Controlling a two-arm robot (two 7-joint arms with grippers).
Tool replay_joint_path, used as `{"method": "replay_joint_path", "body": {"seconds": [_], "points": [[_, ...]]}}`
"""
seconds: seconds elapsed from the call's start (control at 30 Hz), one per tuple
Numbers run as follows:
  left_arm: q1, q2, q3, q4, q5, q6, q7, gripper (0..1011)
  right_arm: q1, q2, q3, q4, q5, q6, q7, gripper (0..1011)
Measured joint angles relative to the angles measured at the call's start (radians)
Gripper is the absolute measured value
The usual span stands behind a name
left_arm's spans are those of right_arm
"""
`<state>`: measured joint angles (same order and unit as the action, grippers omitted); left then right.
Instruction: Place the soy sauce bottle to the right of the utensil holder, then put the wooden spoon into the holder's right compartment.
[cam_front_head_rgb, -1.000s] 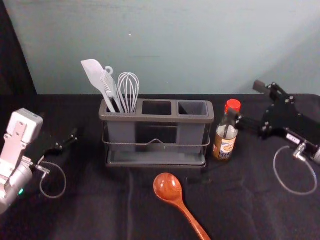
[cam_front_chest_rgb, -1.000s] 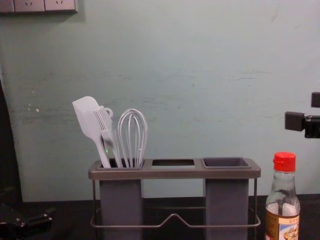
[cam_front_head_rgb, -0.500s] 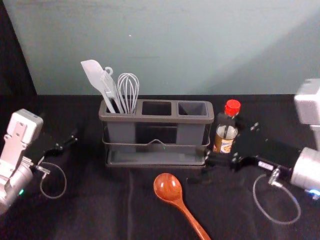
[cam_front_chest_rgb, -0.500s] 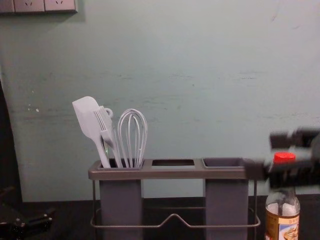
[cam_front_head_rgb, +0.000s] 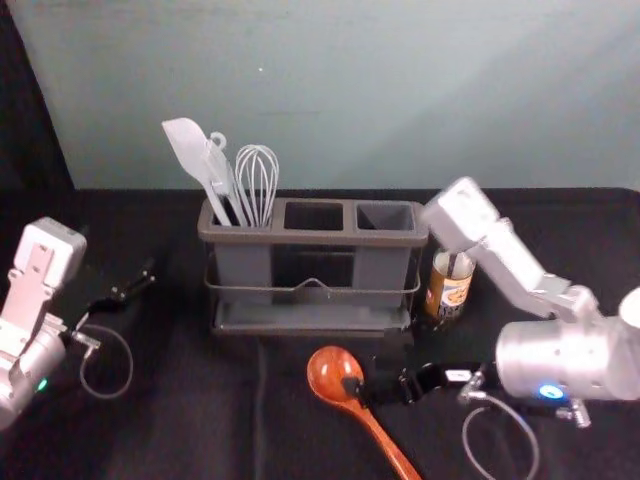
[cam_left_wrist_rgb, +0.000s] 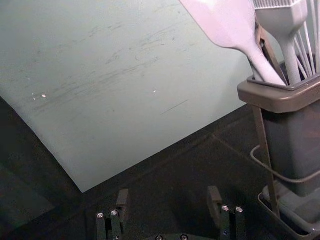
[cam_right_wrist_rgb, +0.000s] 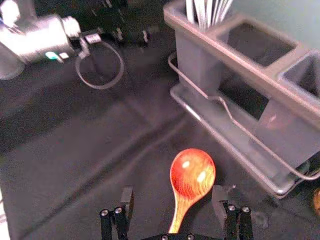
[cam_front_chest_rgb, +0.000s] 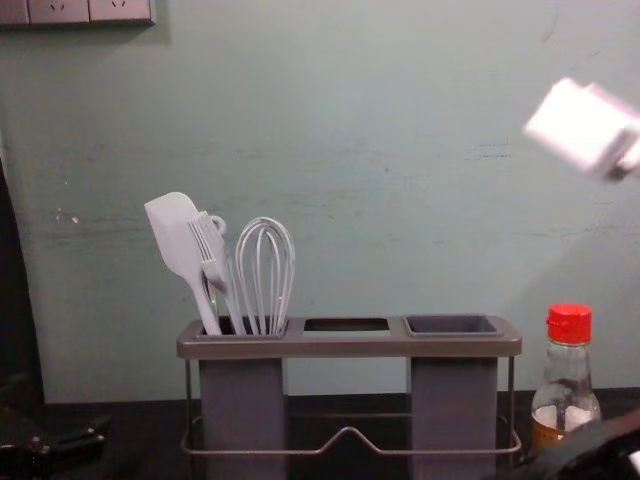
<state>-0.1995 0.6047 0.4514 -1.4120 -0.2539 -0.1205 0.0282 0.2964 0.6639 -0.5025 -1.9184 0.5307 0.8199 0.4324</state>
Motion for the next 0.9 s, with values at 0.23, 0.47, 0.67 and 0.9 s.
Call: {"method": "replay_joint_path", "body": {"seconds": [0.23, 0.47, 0.67, 0.9], "points": [[0.0, 0.0, 0.0, 0.0, 0.0, 0.0, 0.0, 1011, 0.126, -0.074, -0.097, 0.073, -0.049, 0.191, -0.051, 1003], [0.0, 0.0, 0.0, 0.0, 0.0, 0.0, 0.0, 1012, 0.207, -0.127, -0.153, 0.139, -0.097, 0.273, -0.057, 1003], [0.0, 0.0, 0.0, 0.0, 0.0, 0.0, 0.0, 1011, 0.261, -0.178, -0.201, 0.212, -0.129, 0.299, -0.045, 1003], [0.0, 0.0, 0.0, 0.0, 0.0, 0.0, 0.0, 1012, 0.287, -0.23, -0.227, 0.283, -0.155, 0.306, -0.039, 1002]]}}
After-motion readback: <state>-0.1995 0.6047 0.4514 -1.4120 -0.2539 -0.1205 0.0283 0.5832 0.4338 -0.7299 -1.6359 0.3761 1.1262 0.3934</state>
